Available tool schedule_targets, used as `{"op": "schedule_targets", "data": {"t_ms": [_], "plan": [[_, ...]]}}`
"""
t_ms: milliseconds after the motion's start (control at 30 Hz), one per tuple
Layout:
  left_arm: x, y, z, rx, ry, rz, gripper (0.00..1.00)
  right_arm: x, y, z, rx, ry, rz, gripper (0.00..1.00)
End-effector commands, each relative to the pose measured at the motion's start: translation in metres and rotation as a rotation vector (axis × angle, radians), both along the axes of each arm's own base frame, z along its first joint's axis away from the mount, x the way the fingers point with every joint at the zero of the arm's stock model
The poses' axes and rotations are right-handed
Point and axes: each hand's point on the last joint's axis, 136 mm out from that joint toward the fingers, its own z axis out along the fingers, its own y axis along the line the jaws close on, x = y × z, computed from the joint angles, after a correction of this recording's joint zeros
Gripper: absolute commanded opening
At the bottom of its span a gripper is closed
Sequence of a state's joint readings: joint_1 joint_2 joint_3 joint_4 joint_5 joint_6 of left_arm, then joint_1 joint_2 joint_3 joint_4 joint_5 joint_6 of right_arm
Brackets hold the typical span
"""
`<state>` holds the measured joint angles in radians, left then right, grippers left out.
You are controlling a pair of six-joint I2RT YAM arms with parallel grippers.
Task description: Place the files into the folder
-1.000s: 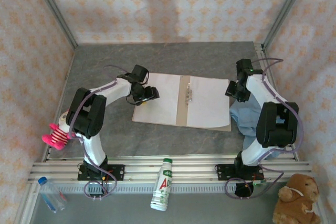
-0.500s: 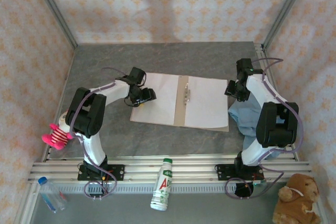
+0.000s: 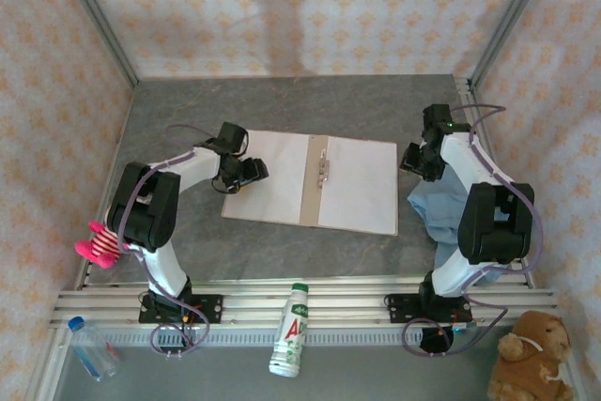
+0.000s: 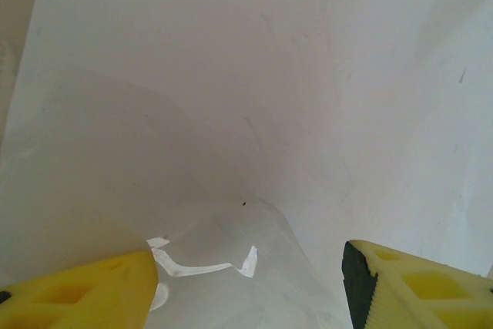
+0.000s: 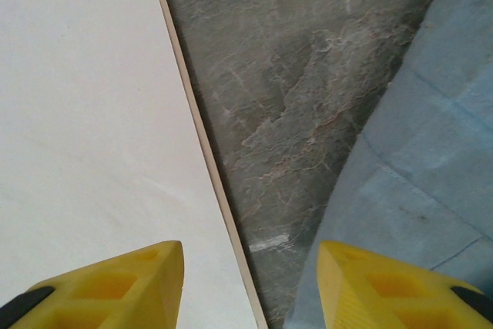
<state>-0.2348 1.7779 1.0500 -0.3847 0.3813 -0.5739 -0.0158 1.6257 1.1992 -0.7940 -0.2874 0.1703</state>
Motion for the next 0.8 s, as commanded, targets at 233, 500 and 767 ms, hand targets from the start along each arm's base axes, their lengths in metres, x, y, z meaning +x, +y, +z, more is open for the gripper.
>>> {"op": "schedule_targets", "data": {"t_ms": [233,500,767], "plan": [[-0.02,0.021,0.012,0.081,0.044,0.019,0.67,0.008,0.043,0.024,0.226,-0.097,0.028,0.47],[0.019,0.008,0.068,0.104,-0.098,-0.051,0.68,0.006,0.065,0.038,0.305,-0.146,0.055,0.46],[0.055,-0.064,0.108,0.09,-0.226,-0.241,0.67,0.003,0.095,0.048,0.393,-0.205,0.086,0.46]]}}
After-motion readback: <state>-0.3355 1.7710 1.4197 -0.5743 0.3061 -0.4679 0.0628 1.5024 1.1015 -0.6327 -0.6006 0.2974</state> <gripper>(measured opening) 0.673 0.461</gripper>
